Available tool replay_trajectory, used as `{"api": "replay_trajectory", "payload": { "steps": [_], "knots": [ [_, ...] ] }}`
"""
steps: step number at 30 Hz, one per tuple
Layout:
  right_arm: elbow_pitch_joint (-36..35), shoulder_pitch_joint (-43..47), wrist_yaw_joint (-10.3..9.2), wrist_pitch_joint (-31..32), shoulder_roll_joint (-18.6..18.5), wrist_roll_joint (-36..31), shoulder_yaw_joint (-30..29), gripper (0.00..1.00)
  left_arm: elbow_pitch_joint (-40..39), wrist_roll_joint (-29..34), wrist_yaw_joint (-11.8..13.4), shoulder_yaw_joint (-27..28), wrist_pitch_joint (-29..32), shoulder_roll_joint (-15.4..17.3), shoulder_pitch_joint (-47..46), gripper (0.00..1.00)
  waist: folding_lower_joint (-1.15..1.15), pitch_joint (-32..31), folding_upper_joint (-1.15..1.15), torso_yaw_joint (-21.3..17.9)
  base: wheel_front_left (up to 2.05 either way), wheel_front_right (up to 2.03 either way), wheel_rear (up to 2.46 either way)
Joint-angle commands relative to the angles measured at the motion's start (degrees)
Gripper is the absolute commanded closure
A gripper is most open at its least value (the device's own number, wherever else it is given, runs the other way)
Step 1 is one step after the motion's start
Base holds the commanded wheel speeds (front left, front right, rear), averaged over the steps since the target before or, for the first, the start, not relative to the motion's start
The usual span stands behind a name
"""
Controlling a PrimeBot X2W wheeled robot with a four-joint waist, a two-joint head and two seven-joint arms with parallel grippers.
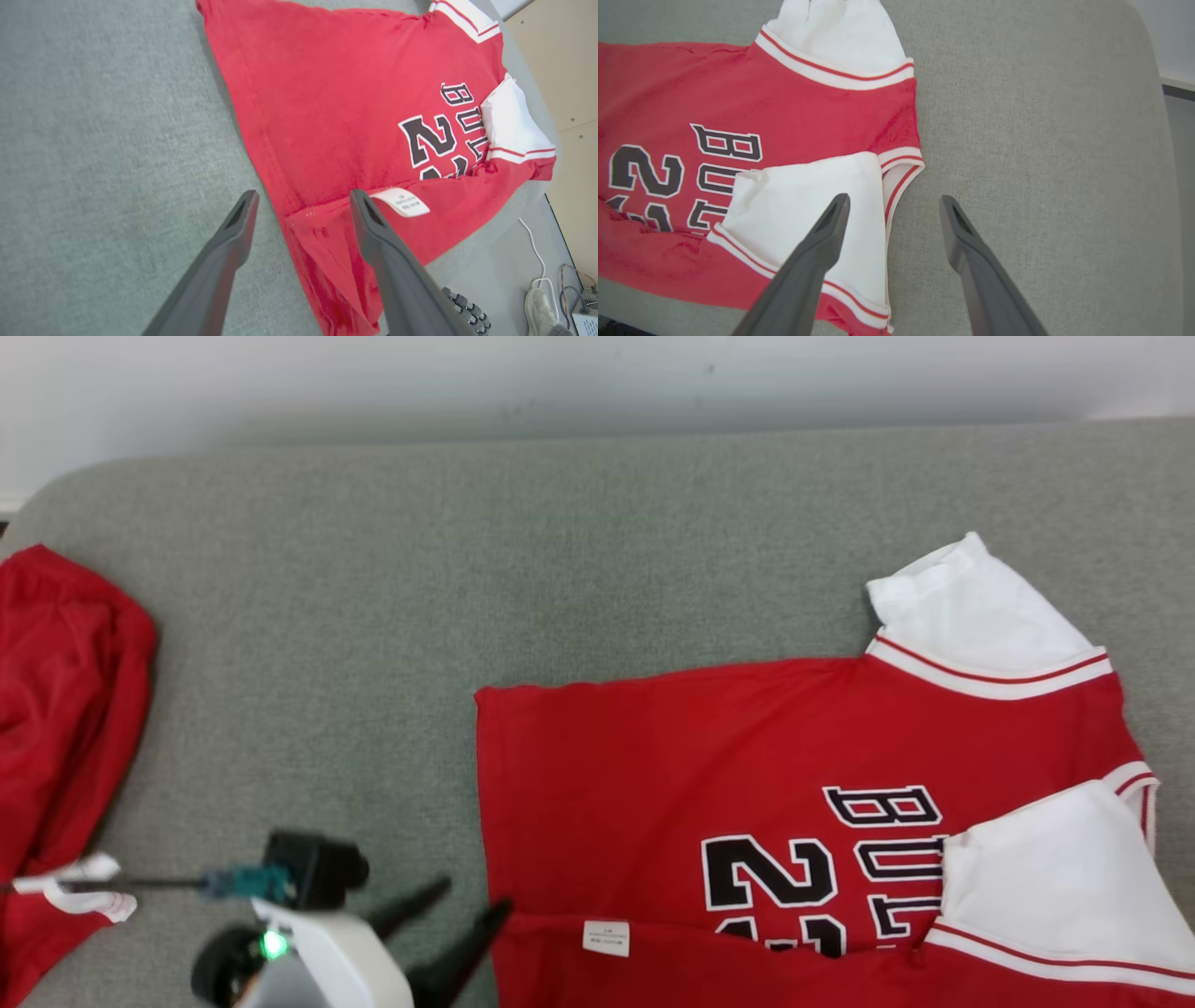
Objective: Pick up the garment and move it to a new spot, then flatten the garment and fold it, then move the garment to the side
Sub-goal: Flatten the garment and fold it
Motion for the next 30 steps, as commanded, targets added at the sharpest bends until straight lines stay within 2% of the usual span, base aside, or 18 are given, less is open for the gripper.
{"api": "replay_trajectory", "payload": {
  "steps": [1, 4, 7, 15, 24, 30],
  "knots": [
    [-0.42, -2.36, -0.13, -0.63, -0.65, -0.54, -0.21, 0.0, -0.28, 1.07, 0.28, 0.6, 0.18, 0.3, -1.87, 0.0, 0.0, 1.58, 0.0, 0.78, 0.0, 0.0, 0.0],
    [0.12, -10.15, -0.12, -1.02, -2.23, -2.92, 0.83, 0.0, 0.63, 1.85, 1.3, 1.81, 0.11, -1.98, -7.94, 0.0, 0.0, 5.26, 0.0, 2.26, 0.0, 0.0, 0.0],
    [2.91, -18.64, -0.12, -0.47, -2.17, -6.01, 4.85, 0.0, 4.4, 3.24, 0.98, 0.5, 0.29, -5.05, -14.53, 0.0, 0.0, 8.81, 0.0, 4.17, 0.0, 0.0, 0.0],
    [15.61, -36.74, -0.13, -1.17, -1.19, -13.89, 14.19, 0.0, 16.78, 5.84, -2.54, -3.98, -2.23, -12.97, -26.8, 0.0, 0.0, 14.73, 0.0, 9.09, 0.0, 0.0, 0.0],
    [26.71, -43.31, -0.13, -2.9, -0.31, -15.02, 18.82, 0.0, 23.66, 4.75, -6.35, -6.1, -3.82, -17.02, -31.14, 0.0, 0.0, 16.29, 0.0, 11.3, 0.0, 0.0, 0.0],
    [28.85, -43.13, -0.04, -0.56, 0.13, -12.0, 21.22, 0.0, 25.83, 3.77, -8.27, -7.34, -3.29, -18.49, -32.2, 0.0, 0.0, 16.08, 0.0, 11.31, 0.0, 0.0, 0.0]
  ]
}}
